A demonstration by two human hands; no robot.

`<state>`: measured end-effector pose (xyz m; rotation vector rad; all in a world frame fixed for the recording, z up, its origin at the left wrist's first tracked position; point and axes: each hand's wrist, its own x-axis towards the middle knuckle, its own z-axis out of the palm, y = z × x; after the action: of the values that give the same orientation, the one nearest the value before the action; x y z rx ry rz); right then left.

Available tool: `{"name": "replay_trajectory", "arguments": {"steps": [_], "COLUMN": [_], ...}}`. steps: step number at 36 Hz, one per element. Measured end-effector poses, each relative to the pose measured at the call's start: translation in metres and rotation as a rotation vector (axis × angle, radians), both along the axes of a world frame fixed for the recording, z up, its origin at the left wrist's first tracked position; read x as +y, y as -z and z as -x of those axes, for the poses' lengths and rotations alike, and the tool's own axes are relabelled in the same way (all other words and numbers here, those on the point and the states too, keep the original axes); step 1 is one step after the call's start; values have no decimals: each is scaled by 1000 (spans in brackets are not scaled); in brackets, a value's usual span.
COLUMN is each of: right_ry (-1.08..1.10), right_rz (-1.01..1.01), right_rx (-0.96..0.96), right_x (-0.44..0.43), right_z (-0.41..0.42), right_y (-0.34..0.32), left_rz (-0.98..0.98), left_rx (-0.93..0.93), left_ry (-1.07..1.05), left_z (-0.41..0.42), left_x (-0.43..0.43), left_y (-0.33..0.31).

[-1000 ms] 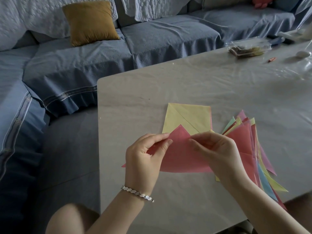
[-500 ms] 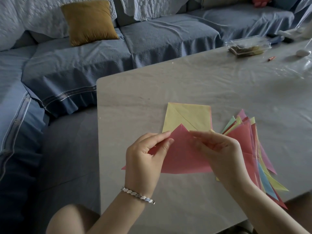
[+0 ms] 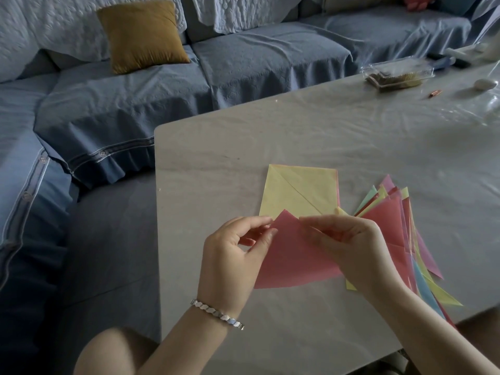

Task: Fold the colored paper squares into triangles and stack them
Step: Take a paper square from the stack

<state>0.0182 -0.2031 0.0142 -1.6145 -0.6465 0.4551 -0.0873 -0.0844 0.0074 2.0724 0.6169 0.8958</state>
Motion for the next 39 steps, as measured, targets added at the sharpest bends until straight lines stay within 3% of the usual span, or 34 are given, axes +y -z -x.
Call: {"name": "replay_trajectory", "arguments": {"steps": [17, 26, 30, 34, 37, 39], "right_ry": [-36, -159, -326, -503, -404, -395], "right_rz": [90, 231, 355, 531, 478, 511], "right_rx": [-76, -149, -293, -584, -942, -992], "right_x": [-3, -3, 1, 12, 21, 24], "right_z": [-1, -10, -18, -29, -33, -29], "right_y": [-2, 3, -2, -1, 14, 27], "left_rz": [-63, 209, 216, 198, 274, 480], "left_rx": [35, 151, 323, 481, 446, 351], "left_ry": [63, 89, 217, 305, 180, 28], "left_z": [2, 1, 0, -1, -2, -4], "left_x": [-2, 1, 8, 13, 16, 21], "left_y": [3, -1, -3, 1, 13, 28]}}
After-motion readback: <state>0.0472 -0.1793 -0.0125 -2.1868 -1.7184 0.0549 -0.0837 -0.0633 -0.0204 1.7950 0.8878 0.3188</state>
